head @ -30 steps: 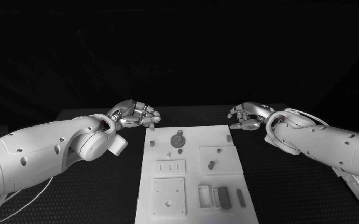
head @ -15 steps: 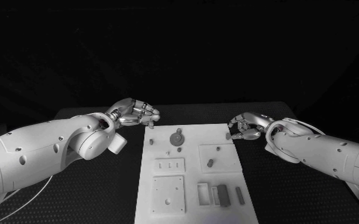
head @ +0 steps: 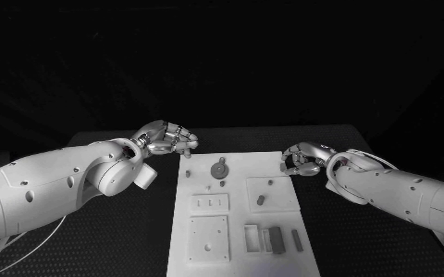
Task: Assemble the parts on the task board
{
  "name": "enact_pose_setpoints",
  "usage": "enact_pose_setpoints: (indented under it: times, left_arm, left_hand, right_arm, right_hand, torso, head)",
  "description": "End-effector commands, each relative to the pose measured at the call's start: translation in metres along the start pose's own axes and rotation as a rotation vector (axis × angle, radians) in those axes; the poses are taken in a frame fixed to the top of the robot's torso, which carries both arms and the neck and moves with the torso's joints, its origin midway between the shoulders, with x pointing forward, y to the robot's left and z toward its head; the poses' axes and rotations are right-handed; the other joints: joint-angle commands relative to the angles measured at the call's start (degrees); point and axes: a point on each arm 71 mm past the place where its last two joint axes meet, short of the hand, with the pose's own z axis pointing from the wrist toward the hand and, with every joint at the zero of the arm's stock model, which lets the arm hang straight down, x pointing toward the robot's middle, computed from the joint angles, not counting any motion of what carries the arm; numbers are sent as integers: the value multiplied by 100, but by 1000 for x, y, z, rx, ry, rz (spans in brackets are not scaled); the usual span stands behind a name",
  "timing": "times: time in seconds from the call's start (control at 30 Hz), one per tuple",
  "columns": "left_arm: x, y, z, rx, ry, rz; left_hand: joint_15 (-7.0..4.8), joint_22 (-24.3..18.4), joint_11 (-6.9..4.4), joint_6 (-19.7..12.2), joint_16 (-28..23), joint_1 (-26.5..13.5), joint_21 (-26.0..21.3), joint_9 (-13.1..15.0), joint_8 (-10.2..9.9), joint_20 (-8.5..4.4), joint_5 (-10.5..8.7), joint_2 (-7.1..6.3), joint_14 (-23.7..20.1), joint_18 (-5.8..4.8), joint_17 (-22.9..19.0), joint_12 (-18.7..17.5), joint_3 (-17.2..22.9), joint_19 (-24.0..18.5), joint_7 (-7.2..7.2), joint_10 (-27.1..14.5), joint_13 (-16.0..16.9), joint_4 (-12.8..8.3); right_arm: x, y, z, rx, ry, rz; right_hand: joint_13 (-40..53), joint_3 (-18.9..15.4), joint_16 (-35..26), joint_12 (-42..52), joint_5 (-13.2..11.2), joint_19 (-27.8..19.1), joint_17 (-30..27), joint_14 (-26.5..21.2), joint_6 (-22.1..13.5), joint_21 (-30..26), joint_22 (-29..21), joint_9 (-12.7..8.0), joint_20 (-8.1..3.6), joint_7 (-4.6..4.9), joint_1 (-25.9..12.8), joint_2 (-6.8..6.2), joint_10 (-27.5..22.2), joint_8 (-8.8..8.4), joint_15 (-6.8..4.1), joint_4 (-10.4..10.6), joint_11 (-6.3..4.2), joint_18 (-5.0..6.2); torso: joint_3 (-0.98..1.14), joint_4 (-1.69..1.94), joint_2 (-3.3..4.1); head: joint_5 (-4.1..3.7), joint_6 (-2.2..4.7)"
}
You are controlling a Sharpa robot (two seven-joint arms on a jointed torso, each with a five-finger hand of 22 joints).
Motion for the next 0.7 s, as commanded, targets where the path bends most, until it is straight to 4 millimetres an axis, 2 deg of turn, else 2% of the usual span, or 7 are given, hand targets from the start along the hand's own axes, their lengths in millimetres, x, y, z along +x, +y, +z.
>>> enact_pose_setpoints:
  times: [0.03,0.27,0.7]
  left_arm:
    - [1,-1,0,10,8,1]
    - [2,-1,1,10,10,1]
    - [2,-1,1,8,12,0]
  left_hand:
    - [31,10,7,-26,-29,28,-27,-6,-22,2,-26,-24,-6,119,6,-20,-24,44,-3,-52,-9,-1]
    - [32,11,7,-24,-30,26,-29,-5,-22,3,-26,-16,-5,119,8,-18,-22,45,-4,-51,-8,1]
    - [32,14,7,-21,-32,17,-32,-3,-22,4,-26,-4,-4,118,10,-16,-19,48,-3,-50,-6,4]
  right_arm:
    - [4,1,1,-11,7,-6]
    - [11,0,2,-4,12,-3]
    - [12,1,6,5,-8,-4]
  right_hand:
    - [-9,-5,-23,41,7,-21,11,-23,136,-28,95,-3,5,161,34,11,-45,-4,13,36,10,263]
    - [-16,-34,-2,78,5,-12,21,-10,265,-8,101,26,12,140,40,104,-34,76,-1,37,-8,263]
    - [-57,-78,16,123,8,30,20,50,515,32,99,113,-2,33,29,288,30,231,-99,19,-111,263]
  torso:
    - [-7,0,-2]
    - [-10,5,-5]
    - [-12,6,-6]
  head:
    - [3,-13]
    - [4,-34]
    - [11,-53]
